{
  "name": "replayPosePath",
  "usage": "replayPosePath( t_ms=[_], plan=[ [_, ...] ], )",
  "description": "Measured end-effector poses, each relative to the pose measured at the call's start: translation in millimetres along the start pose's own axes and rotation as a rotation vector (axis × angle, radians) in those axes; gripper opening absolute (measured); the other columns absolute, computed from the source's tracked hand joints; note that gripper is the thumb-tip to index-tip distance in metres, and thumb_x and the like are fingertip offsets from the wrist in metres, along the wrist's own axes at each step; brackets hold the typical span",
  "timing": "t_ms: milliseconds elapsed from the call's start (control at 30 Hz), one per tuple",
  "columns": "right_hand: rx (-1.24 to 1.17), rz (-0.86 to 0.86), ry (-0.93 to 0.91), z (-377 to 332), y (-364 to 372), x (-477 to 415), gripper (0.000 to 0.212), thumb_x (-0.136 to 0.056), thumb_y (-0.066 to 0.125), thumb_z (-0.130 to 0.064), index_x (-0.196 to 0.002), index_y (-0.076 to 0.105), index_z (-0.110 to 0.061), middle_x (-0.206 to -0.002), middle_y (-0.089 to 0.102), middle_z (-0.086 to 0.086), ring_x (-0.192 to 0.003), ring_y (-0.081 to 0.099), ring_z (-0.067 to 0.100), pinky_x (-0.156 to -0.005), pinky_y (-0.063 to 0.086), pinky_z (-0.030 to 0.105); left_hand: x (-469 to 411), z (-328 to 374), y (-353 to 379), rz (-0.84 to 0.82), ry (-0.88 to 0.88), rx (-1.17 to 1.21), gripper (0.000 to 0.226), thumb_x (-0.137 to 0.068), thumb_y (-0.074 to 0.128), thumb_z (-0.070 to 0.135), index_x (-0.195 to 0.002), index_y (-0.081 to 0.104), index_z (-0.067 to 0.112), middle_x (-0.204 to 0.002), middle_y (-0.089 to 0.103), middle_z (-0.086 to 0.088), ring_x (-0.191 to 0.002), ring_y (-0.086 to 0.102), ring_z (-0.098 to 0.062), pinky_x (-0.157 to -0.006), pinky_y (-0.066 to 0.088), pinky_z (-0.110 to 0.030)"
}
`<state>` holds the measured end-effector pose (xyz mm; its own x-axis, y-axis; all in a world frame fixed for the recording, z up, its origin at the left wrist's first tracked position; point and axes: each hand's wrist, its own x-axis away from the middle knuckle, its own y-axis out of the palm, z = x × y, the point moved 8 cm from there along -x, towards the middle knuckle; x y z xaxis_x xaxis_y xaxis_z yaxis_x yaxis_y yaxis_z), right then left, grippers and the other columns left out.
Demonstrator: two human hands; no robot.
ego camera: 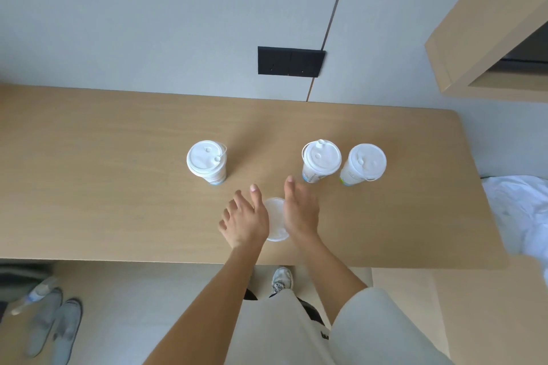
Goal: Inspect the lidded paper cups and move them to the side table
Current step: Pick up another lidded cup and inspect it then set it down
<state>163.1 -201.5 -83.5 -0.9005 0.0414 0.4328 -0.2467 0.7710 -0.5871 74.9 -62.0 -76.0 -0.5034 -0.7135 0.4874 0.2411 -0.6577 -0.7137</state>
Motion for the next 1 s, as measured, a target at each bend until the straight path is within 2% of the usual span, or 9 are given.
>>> replayPosePath(
  t_ms=[133, 300, 433, 533, 633, 767, 833, 933, 1000],
  plan=[
    [0.122, -0.008, -0.036, -4.1, 14.0, -2.5, 0.092, -0.085, 0.006, -0.077, -0.104, 0.067, -0.011, -0.106, 0.07, 0.006, -0.114, 0.058, 0.033, -0.103, 0.043, 0.049, -3.5, -2.6, 7.7, -0.004, -0.022, -0.062, 0.072, -0.1, 0.013, 0.067, -0.153, 0.037, 0.026, -0.147, 0.055, -0.011, -0.14, 0.044, -0.032, -0.115, 0.025, -0.054],
    [0.142, 0.046, -0.06, 2.4, 14.0, -3.4, 0.075, -0.1, 0.014, -0.064, -0.108, 0.067, -0.011, -0.112, 0.071, 0.006, -0.115, 0.059, 0.032, -0.101, 0.044, 0.049, -6.0, 0.3, 10.7, -0.001, 0.01, -0.14, 0.07, -0.099, 0.005, 0.067, -0.156, 0.03, 0.036, -0.147, 0.056, -0.007, -0.141, 0.043, -0.03, -0.117, 0.022, -0.059],
    [0.109, 0.106, -0.011, 9.5, 9.7, -2.6, 0.07, -0.102, 0.016, -0.063, -0.116, 0.065, -0.014, -0.118, 0.069, 0.007, -0.122, 0.057, 0.033, -0.104, 0.042, 0.049, -6.8, 7.7, 9.7, 0.005, 0.077, -0.194, 0.07, -0.098, 0.003, 0.065, -0.158, 0.027, 0.037, -0.147, 0.056, -0.006, -0.14, 0.043, -0.029, -0.118, 0.021, -0.061],
    [0.005, 0.156, 0.153, 17.9, 12.5, 4.3, 0.061, -0.106, 0.023, -0.061, -0.136, 0.056, -0.02, -0.135, 0.062, 0.011, -0.134, 0.052, 0.035, -0.111, 0.038, 0.052, -19.7, 20.7, 3.4, 0.019, 0.178, -0.296, 0.069, -0.101, 0.011, 0.063, -0.161, 0.022, 0.031, -0.151, 0.052, -0.007, -0.145, 0.038, -0.03, -0.121, 0.016, -0.061],
    [-0.187, 0.13, 0.473, 38.2, 18.7, 25.5, 0.069, -0.104, 0.022, -0.067, -0.16, 0.029, -0.028, -0.158, 0.041, 0.019, -0.149, 0.035, 0.038, -0.123, 0.022, 0.056, -27.3, 36.2, -1.3, 0.029, 0.354, -0.378, 0.071, -0.102, 0.016, 0.062, -0.162, 0.023, 0.023, -0.155, 0.048, -0.007, -0.152, 0.028, -0.031, -0.124, 0.014, -0.058],
    [-0.322, 0.039, 0.678, 49.9, 19.2, 39.5, 0.081, -0.1, 0.023, -0.074, -0.165, 0.014, -0.025, -0.163, 0.029, 0.022, -0.151, 0.026, 0.041, -0.125, 0.019, 0.057, -28.6, 54.5, -13.8, 0.09, 0.537, -0.373, 0.077, -0.097, 0.012, 0.065, -0.152, 0.04, 0.019, -0.151, 0.052, -0.006, -0.151, 0.03, -0.031, -0.121, 0.024, -0.049],
    [-0.201, 0.03, 0.557, 47.9, 10.8, 35.1, 0.08, -0.1, 0.023, -0.074, -0.164, 0.022, -0.025, -0.162, 0.033, 0.019, -0.15, 0.031, 0.039, -0.123, 0.023, 0.055, -24.9, 52.5, -19.9, 0.088, 0.522, -0.296, 0.08, -0.095, 0.01, 0.068, -0.149, 0.044, 0.02, -0.155, 0.049, -0.004, -0.152, 0.029, -0.028, -0.121, 0.027, -0.047],
    [0.059, 0.061, 0.021, 12.6, -1.5, 18.8, 0.082, -0.094, 0.017, -0.075, -0.148, 0.047, -0.023, -0.149, 0.049, 0.014, -0.144, 0.041, 0.037, -0.118, 0.03, 0.047, -16.5, 27.7, -17.2, -0.012, 0.309, -0.187, 0.082, -0.094, 0.009, 0.072, -0.158, 0.031, 0.028, -0.168, 0.029, -0.003, -0.158, 0.015, -0.028, -0.125, 0.018, -0.052],
    [0.216, 0.047, -0.238, -14.6, -1.5, 14.5, 0.091, -0.089, 0.013, -0.074, -0.15, 0.049, -0.018, -0.153, 0.049, 0.016, -0.146, 0.039, 0.038, -0.12, 0.028, 0.044, -6.6, 13.3, -7.3, -0.092, 0.179, -0.179, 0.079, -0.097, 0.01, 0.07, -0.164, 0.014, 0.03, -0.173, 0.01, -0.007, -0.16, 0.002, -0.032, -0.126, 0.007, -0.057]
  ],
)
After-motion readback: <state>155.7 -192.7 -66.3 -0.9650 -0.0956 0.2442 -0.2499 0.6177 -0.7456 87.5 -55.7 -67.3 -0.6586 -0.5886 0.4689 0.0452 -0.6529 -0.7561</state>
